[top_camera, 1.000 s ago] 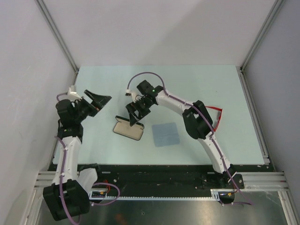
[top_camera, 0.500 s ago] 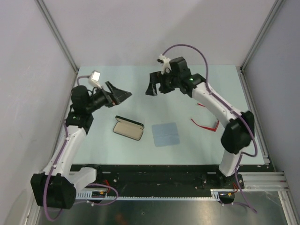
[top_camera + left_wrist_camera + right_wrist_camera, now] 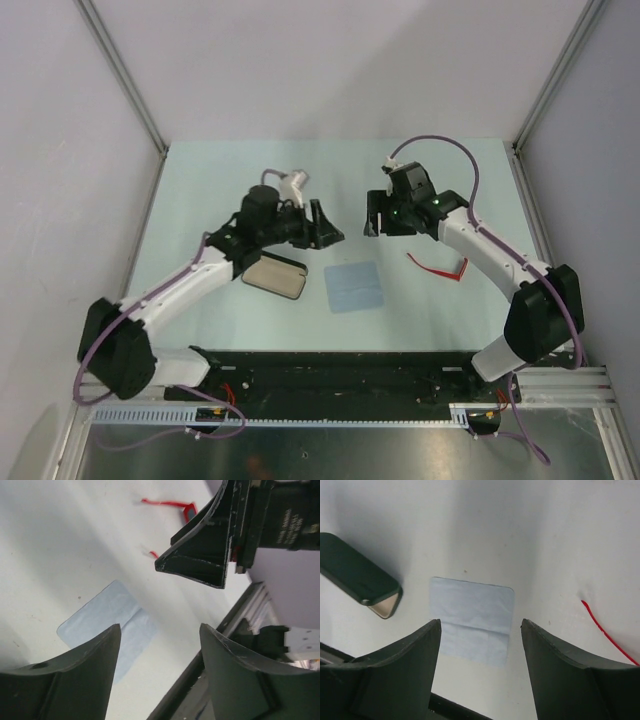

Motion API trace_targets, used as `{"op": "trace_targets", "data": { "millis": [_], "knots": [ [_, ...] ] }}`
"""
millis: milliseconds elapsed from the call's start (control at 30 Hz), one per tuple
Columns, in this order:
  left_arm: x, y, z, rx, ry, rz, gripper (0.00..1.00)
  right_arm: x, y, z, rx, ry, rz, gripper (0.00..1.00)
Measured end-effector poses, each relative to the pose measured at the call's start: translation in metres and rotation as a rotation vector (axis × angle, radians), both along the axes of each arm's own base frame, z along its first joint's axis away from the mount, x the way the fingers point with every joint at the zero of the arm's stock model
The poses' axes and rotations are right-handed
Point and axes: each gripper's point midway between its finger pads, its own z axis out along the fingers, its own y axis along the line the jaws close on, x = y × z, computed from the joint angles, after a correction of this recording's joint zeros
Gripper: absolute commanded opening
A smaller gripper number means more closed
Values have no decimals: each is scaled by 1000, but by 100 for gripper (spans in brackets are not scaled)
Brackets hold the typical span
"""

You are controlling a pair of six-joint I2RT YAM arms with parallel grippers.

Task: Organize the sunglasses
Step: Pick up the glasses cleaning cloth from the center of the board.

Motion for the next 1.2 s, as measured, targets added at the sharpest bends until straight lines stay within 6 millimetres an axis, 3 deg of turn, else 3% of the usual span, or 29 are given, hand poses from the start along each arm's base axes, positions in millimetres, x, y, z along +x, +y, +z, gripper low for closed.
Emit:
{"op": "trace_targets", "data": {
  "millis": [200, 367, 533, 833, 1033, 1200],
  "knots": [
    [6, -30, -61, 187, 88, 28, 57, -6, -10, -41, -60, 95, -60, 57],
    [7, -26, -119, 376, 197, 109, 53, -8, -12, -74, -87, 172, -100, 59],
    [10, -18, -155, 513, 240, 163, 53, -9, -13, -102, -112, 232, -125, 59],
    [23, -9, -181, 624, 248, 215, 54, -3, -9, -124, -118, 255, -136, 57],
    [26, -7, -184, 646, 234, 236, 57, 0, -6, -129, -113, 256, -137, 57],
    [29, -8, -185, 656, 219, 248, 66, 0, -4, -130, -108, 255, -134, 57]
  ]
}}
